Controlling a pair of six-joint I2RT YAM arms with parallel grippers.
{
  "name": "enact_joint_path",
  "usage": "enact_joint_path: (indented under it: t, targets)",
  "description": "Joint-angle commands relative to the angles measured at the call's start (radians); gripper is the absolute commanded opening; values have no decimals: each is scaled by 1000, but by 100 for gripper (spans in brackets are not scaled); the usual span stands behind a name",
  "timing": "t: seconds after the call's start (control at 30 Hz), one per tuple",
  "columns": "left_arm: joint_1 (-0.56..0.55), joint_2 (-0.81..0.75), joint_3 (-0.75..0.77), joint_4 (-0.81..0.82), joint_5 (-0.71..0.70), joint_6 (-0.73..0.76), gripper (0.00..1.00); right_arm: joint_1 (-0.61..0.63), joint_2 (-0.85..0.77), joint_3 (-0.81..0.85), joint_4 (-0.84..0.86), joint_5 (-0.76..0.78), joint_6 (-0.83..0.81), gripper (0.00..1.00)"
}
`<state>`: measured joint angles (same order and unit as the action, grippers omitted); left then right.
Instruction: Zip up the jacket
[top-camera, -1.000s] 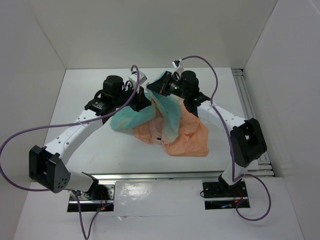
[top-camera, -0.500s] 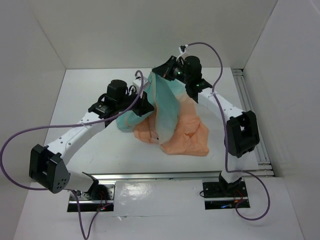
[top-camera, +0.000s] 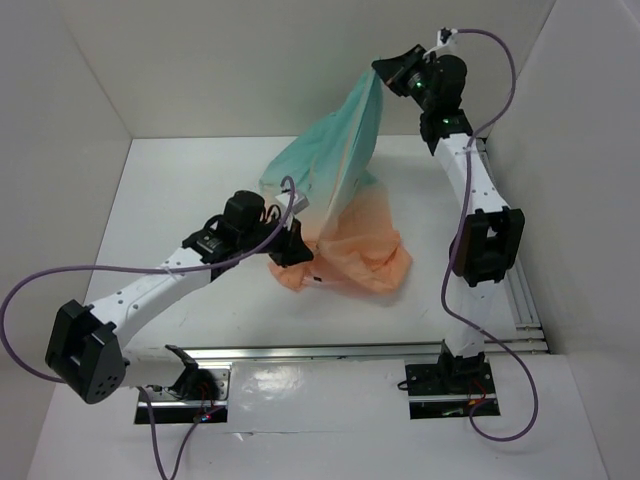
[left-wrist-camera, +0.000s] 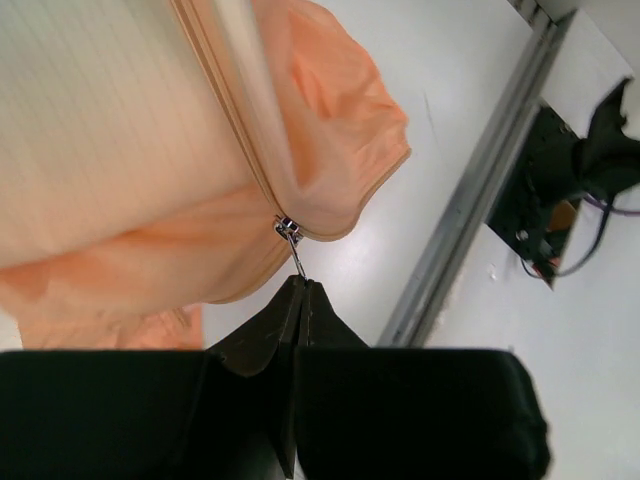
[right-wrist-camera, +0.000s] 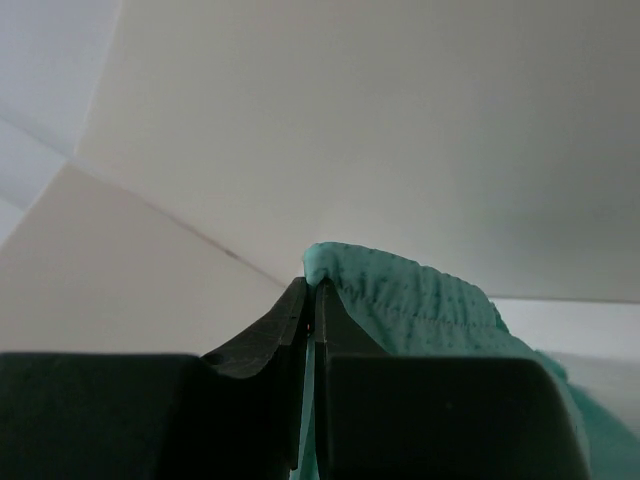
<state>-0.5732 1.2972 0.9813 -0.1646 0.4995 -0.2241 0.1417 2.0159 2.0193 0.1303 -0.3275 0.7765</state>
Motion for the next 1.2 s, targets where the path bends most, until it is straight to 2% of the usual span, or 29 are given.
enact_joint_path:
  t: [0.0, 0.13, 0.3, 0.53, 0.77, 0.9, 1.17]
  targets:
    - [-57, -71, -56, -116, 70, -67, 0, -73, 14, 123, 68, 110, 12, 0]
    - [-111, -128, -95, -138, 50, -130, 0, -123, 38, 145, 77, 120, 32, 0]
    - [-163, -200, -115, -240, 8, -172, 0, -177, 38, 113, 86, 130, 52, 0]
    - [-163, -354, -155, -352, -36, -250, 0, -220, -9, 26, 120, 130, 70, 0]
    - [-163, -490, -164, -446, -140, -342, 0, -240, -42, 6, 120, 139, 79, 0]
    - [-163, -547, -164, -503, -196, -380, 0, -251, -42, -4, 120, 139, 79, 0]
    - [-163, -601, -173, -584, -205, -412, 0, -280, -39, 30, 109, 148, 79, 0]
